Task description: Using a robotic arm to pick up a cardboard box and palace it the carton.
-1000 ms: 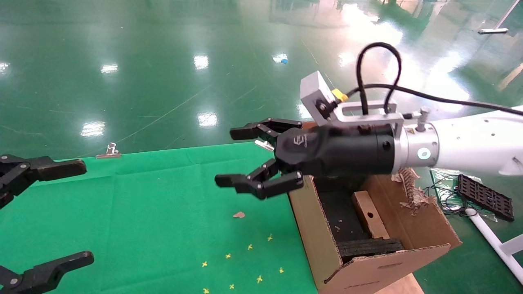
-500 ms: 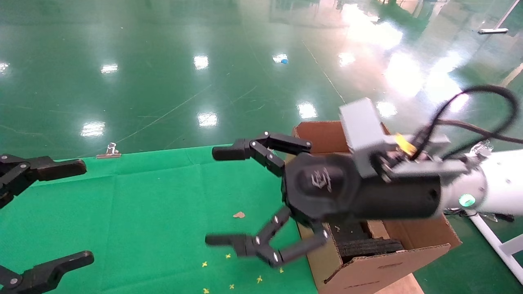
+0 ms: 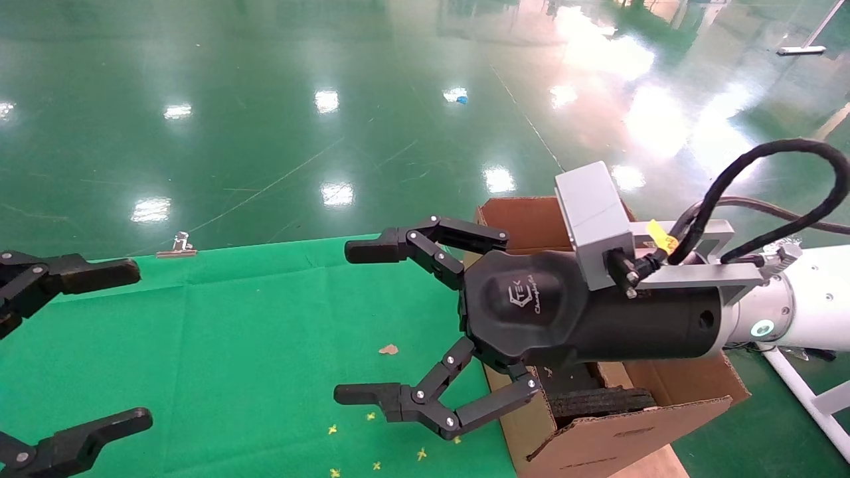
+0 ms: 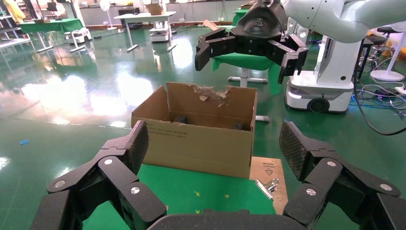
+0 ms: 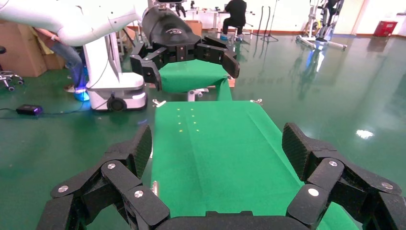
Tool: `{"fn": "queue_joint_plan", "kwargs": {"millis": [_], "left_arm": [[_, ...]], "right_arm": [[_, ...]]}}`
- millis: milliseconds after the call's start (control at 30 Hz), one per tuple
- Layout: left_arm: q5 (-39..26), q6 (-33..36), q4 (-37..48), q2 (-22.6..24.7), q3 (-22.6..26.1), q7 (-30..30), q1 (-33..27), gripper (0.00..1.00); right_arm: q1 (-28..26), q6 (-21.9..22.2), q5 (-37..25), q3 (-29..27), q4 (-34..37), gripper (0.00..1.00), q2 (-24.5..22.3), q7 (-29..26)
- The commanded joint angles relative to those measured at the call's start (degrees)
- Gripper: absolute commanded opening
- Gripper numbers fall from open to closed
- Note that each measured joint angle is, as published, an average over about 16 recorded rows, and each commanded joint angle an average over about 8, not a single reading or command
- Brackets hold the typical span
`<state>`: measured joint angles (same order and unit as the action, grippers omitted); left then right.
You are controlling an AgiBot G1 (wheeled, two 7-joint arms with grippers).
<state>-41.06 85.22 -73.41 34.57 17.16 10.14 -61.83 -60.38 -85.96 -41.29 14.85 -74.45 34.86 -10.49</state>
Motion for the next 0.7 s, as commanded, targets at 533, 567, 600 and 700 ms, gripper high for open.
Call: {"fn": "queue_joint_plan", "kwargs": {"millis": [533, 567, 600, 700], "left_arm": [[0.00, 0.01, 0.00, 0.00, 0.00, 0.00, 0.00, 1.00], [0.00, 0.01, 0.00, 0.00, 0.00, 0.00, 0.00, 1.00], [0.00, 0.01, 0.00, 0.00, 0.00, 0.00, 0.00, 1.00], [0.00, 0.01, 0.00, 0.00, 0.00, 0.00, 0.00, 1.00]], "right_arm": [[-1.04, 0.25, -0.51, 1.04, 0.80, 1.00, 0.12, -0.25], [-1.06, 0.25, -0.52, 1.07, 0.82, 1.00, 0.12, -0.25], [-1.09, 0.26, -0.53, 1.09, 0.83, 1.00, 0.12, -0.26], [-1.15, 0.27, -0.55, 1.15, 0.87, 1.00, 0.13, -0.27]]}}
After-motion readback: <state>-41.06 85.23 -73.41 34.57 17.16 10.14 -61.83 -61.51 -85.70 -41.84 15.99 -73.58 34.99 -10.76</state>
